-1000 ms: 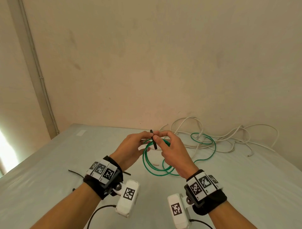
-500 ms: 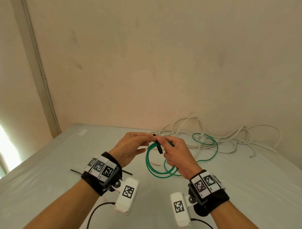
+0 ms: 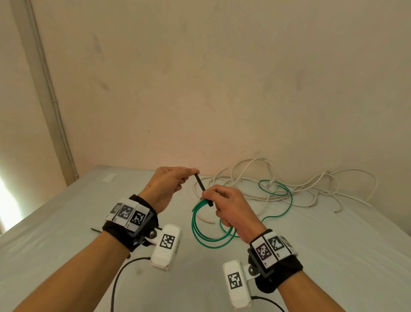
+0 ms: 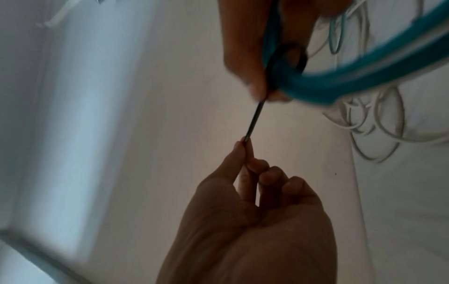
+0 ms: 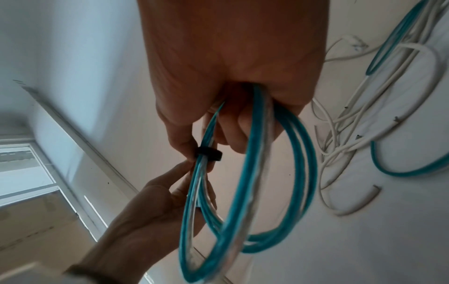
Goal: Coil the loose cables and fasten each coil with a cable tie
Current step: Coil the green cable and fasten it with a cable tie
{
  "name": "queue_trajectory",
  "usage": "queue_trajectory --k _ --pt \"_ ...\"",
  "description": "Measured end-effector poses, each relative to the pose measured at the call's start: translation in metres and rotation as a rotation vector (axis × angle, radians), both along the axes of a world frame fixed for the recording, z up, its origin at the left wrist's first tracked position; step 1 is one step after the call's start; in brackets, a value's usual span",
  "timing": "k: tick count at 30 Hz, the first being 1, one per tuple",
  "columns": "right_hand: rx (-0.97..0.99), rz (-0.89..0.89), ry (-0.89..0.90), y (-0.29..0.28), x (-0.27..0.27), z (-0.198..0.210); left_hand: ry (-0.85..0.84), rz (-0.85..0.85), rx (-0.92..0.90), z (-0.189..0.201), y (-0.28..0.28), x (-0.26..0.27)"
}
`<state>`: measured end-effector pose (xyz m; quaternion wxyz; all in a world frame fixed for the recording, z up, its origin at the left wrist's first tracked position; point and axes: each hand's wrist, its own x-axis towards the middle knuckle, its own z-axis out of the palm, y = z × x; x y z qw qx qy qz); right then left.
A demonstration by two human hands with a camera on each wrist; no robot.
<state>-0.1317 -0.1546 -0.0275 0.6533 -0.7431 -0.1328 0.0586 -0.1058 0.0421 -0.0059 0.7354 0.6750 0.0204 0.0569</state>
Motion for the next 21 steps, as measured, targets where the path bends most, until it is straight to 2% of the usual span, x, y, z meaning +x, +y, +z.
queue_trajectory --k 15,17,19,21 --pt "-0.065 0.07 -0.003 0.005 -0.007 -0.002 -0.01 0.099 0.038 -0.005 0.008 0.001" --pt "-0.04 0.051 0.019 0.002 -0.006 -0.006 0.053 0.064 0.022 -0.008 0.006 -0.002" --pt "0.001 0.037 0.044 0.001 -0.005 -0.009 0.155 -0.043 0.013 -0.01 0.003 -0.01" --pt "0.022 0.027 0.053 0.002 -0.004 -0.011 0.246 -0.174 0.088 -0.012 -0.003 -0.02"
